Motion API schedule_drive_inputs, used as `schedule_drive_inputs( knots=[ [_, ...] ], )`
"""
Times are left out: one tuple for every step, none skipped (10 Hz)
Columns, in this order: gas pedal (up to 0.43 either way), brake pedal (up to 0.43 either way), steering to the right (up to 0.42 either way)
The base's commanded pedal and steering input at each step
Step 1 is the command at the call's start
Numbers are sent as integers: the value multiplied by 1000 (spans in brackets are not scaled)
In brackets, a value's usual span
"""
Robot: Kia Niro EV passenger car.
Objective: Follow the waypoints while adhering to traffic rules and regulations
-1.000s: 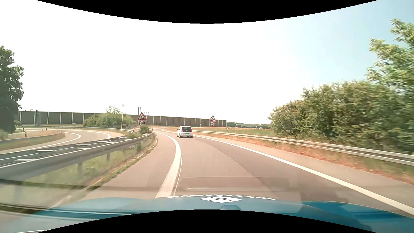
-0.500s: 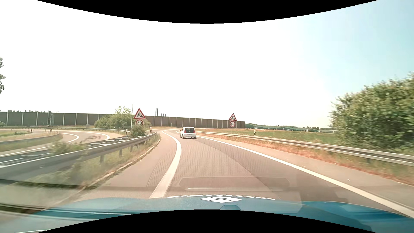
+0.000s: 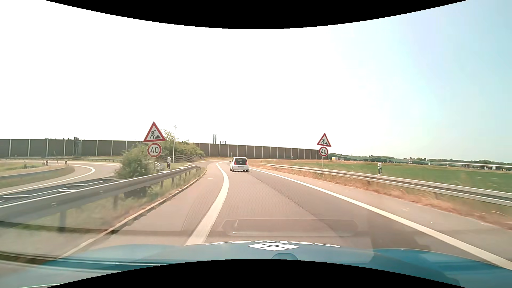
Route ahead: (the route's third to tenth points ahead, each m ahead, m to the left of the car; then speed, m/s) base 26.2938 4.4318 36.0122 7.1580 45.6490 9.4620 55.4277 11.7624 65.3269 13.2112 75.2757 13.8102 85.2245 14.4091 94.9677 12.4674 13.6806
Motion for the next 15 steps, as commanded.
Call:
schedule_drive_inputs(
  knots=[
    [39,0,-61],
    [0,0,-56],
    [0,0,-51],
    [0,0,-46],
    [0,0,-40],
    [0,0,-38],
    [0,0,-36],
    [0,0,-34],
    [0,0,-32],
    [0,0,-29],
    [0,0,-28],
    [0,0,-28],
    [0,0,-27],
    [0,0,-24],
    [0,0,-23]
  ],
)
